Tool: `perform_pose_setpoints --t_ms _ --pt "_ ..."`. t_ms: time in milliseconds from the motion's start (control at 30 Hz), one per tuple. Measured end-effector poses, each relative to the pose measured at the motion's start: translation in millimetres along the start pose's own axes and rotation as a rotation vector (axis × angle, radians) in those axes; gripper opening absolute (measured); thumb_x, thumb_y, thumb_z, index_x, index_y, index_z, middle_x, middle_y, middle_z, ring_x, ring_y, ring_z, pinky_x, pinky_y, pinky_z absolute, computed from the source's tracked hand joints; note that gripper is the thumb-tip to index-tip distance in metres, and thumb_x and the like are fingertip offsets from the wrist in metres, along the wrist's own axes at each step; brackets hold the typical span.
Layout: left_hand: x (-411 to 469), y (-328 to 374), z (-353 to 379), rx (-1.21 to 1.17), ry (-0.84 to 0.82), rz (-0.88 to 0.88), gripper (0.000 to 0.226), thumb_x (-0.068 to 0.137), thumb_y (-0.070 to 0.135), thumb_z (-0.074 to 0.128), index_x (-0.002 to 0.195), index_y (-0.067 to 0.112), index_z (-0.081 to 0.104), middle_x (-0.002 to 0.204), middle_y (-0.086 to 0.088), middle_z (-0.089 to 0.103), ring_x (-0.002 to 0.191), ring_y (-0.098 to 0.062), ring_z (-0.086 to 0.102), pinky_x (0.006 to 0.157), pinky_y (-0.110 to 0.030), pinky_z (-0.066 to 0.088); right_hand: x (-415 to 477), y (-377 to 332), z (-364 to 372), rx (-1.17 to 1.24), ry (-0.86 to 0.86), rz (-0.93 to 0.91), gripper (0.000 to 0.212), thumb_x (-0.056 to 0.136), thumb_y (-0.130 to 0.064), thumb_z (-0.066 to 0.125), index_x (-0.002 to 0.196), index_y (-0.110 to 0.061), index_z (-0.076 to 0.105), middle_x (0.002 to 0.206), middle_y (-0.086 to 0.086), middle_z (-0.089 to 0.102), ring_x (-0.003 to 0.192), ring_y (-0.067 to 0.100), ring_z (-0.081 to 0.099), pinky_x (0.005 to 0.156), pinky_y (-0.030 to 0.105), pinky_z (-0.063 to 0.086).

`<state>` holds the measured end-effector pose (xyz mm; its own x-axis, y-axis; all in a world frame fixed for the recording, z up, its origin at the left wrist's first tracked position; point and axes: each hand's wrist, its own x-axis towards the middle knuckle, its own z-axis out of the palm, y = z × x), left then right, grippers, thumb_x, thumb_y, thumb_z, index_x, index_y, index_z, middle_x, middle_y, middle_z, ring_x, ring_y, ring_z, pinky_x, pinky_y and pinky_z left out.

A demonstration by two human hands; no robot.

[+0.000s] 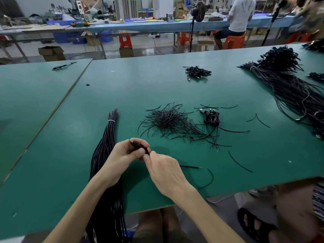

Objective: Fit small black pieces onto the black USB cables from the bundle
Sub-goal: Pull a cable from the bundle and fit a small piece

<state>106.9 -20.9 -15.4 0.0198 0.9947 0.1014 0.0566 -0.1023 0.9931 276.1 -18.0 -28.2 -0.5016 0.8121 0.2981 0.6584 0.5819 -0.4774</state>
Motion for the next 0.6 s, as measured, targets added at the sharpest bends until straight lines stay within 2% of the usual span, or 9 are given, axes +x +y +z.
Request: perform_pose_setpoints --t_ms 67,167,233,300,367,433,533,600 --pt "10 12 -3 0.008 -0.112 -0.047 0.026 0.092 0.010 0.066 0.116 0.000 0.067 0.104 -0.014 0.076 0.097 -0.025 0.070 0.085 -0.034 0.059 2 2 -3 0.102 0.014 0.079 0.039 0.113 -0.037 0.026 0.082 -0.020 0.041 0.071 -0.006 0.051 0.059 0.017 0.045 0.060 0.034 0.030" --pt "32 28 0 0.023 -0.245 -0.051 0.035 0.096 0.011 0.063 0.131 0.004 0.060 0.116 -0.017 0.074 0.101 -0.026 0.072 0.085 -0.037 0.060 7 9 -5 0.423 0.141 0.254 0.043 0.112 -0.038 0.029 0.083 -0.018 0.053 0.063 -0.012 0.047 0.052 0.006 0.042 0.054 0.029 0.029" --pt "49 29 10 0.115 -0.205 -0.017 0.025 0.102 -0.001 0.055 0.124 0.009 0.064 0.104 -0.009 0.075 0.089 -0.023 0.073 0.077 -0.036 0.061 8 14 -5 0.603 0.271 0.340 0.044 0.112 -0.035 0.033 0.074 -0.019 0.048 0.059 -0.012 0.040 0.051 0.006 0.034 0.053 0.024 0.028" --pt "67 22 25 0.397 -0.080 0.063 0.032 0.101 -0.009 0.051 0.110 0.015 0.071 0.094 -0.004 0.071 0.077 -0.018 0.069 0.072 -0.035 0.055 8 17 -6 0.739 0.344 0.412 0.045 0.112 -0.035 0.033 0.071 -0.020 0.037 0.057 -0.013 0.032 0.054 0.007 0.025 0.052 0.025 0.025" --pt "83 14 40 0.705 -0.026 0.144 0.026 0.098 -0.002 0.059 0.108 0.017 0.074 0.097 -0.003 0.063 0.081 -0.015 0.061 0.081 -0.032 0.049 7 18 -7 0.812 0.365 0.455 0.043 0.112 -0.036 0.033 0.072 -0.020 0.035 0.056 -0.014 0.030 0.056 0.010 0.023 0.052 0.028 0.023" --pt "94 6 50 0.865 -0.053 0.189 0.019 0.097 0.007 0.065 0.113 0.016 0.073 0.104 0.001 0.053 0.089 -0.016 0.055 0.086 -0.031 0.045 7 18 -7 0.838 0.383 0.467 0.043 0.113 -0.036 0.033 0.073 -0.019 0.036 0.057 -0.013 0.030 0.058 0.012 0.024 0.053 0.031 0.023" --pt "105 0 59 1.021 -0.055 0.232 0.019 0.098 0.011 0.064 0.115 0.016 0.070 0.108 0.001 0.047 0.095 -0.021 0.053 0.078 -0.031 0.039 7 17 -9 0.863 0.392 0.479 0.044 0.113 -0.036 0.033 0.073 -0.018 0.036 0.060 -0.011 0.030 0.059 0.012 0.025 0.055 0.033 0.024" --pt "108 -3 62 1.087 -0.032 0.241 0.020 0.097 0.010 0.063 0.115 0.015 0.071 0.108 -0.002 0.048 0.099 -0.024 0.053 0.077 -0.031 0.037 6 17 -10 0.858 0.383 0.480 0.044 0.113 -0.036 0.033 0.072 -0.018 0.036 0.060 -0.011 0.030 0.058 0.011 0.025 0.055 0.032 0.024"
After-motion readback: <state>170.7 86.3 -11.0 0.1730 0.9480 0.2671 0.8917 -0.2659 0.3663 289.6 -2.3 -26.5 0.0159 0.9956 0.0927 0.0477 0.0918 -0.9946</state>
